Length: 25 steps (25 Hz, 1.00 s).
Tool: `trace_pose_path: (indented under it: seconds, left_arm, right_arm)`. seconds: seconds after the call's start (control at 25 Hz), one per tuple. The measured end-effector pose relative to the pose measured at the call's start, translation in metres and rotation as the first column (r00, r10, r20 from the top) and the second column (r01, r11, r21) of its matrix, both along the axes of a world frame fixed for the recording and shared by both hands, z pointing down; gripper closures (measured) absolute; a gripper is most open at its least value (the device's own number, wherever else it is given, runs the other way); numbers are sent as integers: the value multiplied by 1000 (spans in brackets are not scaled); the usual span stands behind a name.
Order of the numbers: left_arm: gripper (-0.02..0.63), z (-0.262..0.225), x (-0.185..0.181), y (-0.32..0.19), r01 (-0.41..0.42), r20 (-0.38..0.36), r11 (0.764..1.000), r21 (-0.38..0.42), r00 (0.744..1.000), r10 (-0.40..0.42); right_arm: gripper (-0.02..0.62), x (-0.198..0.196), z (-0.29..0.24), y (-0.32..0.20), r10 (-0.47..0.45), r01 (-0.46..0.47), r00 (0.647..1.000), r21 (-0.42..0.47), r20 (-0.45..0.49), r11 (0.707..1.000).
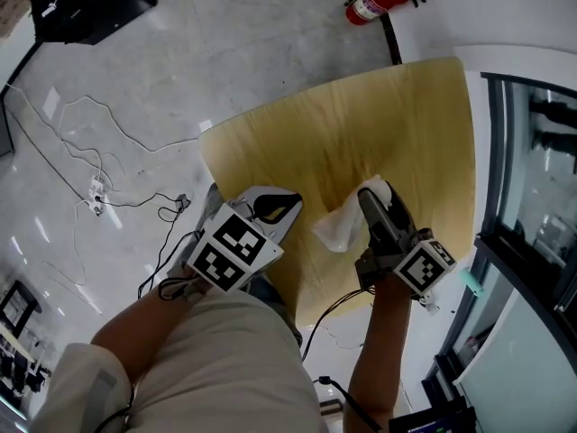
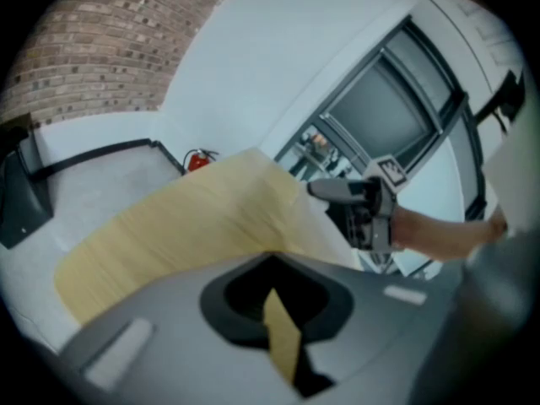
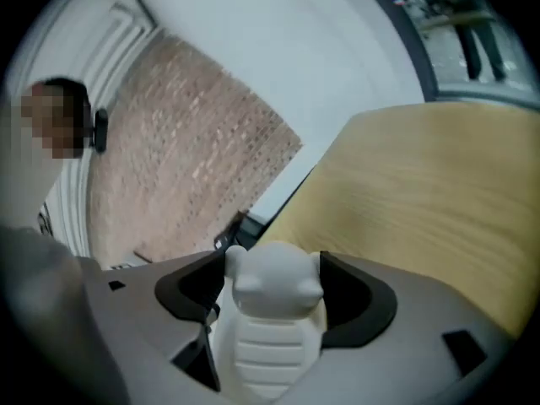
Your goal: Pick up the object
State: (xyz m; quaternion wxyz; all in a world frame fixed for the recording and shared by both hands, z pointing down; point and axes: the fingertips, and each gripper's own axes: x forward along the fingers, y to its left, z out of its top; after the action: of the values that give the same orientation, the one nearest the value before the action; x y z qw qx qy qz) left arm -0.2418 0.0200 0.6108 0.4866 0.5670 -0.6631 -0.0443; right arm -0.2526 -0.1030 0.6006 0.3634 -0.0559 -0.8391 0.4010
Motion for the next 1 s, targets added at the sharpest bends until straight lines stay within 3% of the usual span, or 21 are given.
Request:
trace_pose_path:
  seconds: [0.08,0.16,0.32,0.52,0.68,0.84,0.92,1.0]
  left_arm:
    - [603,-14,1,-6,6,-44,997,79,999,-3]
    - [603,-26,0,-14,-10,-53,991,135,998,18]
    - [603,-19,3,-25,-76,-4,992,97,997,76]
    - [603,-23,7,-23,-81,0,992,96,997,81]
    - [603,-37,11,-19,-97,37,990,104,995,93]
    - [603,-62,17,-26,-117,91,985,124,990,106]
    - [603,-80,27,-34,-144,126,980,139,984,126]
    - [603,-99,42,-42,-184,173,971,154,972,157]
  right_arm:
    - [250,2,-18,-7,99,-90,991,-101,89,991]
    - [252,3,-34,-11,138,-118,977,-126,163,985]
    - [285,23,-28,-15,149,-147,980,-26,129,989]
    - [287,37,-43,-6,183,-180,964,-35,191,983]
    - [287,51,-80,-9,251,-238,923,-81,292,968]
    - [287,70,-128,-23,293,-296,876,-53,383,954]
    - [287,80,-159,-33,314,-343,837,-18,447,939]
    - [287,92,-196,-43,335,-400,777,8,533,916]
